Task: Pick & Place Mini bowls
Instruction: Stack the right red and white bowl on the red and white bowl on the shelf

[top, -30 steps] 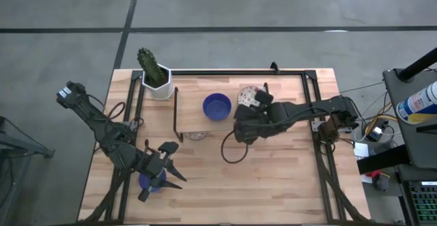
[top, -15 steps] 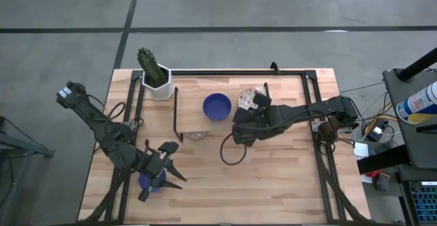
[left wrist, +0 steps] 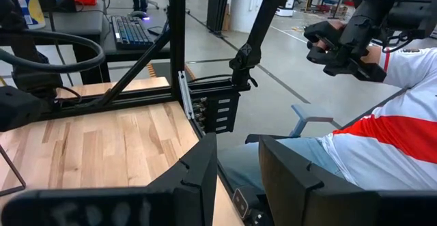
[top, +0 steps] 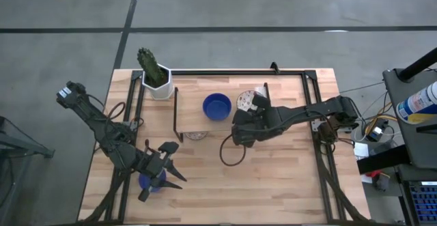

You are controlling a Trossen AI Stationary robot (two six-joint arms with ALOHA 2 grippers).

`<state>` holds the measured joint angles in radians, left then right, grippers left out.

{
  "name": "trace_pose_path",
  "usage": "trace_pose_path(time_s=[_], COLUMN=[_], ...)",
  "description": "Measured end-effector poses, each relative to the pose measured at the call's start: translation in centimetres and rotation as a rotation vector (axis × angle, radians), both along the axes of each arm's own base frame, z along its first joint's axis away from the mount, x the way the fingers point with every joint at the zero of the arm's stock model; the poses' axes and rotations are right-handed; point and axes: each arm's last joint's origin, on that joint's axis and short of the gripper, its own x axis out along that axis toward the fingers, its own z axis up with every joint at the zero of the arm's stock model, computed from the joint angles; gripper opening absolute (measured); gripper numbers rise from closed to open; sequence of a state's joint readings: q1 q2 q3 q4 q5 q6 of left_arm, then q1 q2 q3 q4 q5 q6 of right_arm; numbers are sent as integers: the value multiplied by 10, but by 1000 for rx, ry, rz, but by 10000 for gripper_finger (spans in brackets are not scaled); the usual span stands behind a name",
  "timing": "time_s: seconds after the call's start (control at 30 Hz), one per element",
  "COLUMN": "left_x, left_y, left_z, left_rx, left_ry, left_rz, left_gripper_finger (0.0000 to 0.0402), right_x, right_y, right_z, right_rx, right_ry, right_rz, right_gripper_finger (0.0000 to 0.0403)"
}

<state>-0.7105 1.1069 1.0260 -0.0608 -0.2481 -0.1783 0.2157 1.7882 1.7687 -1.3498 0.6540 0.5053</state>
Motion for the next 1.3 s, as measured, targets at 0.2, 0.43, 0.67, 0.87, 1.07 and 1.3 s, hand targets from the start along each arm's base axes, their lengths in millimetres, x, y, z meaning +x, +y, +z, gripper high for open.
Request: trace_pose_path(time_s=[0.2,0.43,0.67,0.87,1.07,1.3], left_x=[0,0,0,0,0,0], left_y=[0,0,0,0,0,0], left_z=[0,0,0,0,0,-1], left_rx=[-1,-2,-2,-1,-1,5], left_ry=[0,1,1,1,1,9], left_rz=[0,0,0,0,0,0], left_gripper_finger=[103,103,103,103,103,103], right_x=[0,0,2,4,4,4], right_y=[0,-4,-5,-5,-5,-2], right_z=[0,-6,-8,-8,-8,-5], right_rx=[0,-4,-4,-1,-1,-4], right_ry=[0,18,10,-16,-18,-16], right_rz=[0,-10,-9,-12,-14,5], right_gripper_finger=[11,21,23,36,78,127])
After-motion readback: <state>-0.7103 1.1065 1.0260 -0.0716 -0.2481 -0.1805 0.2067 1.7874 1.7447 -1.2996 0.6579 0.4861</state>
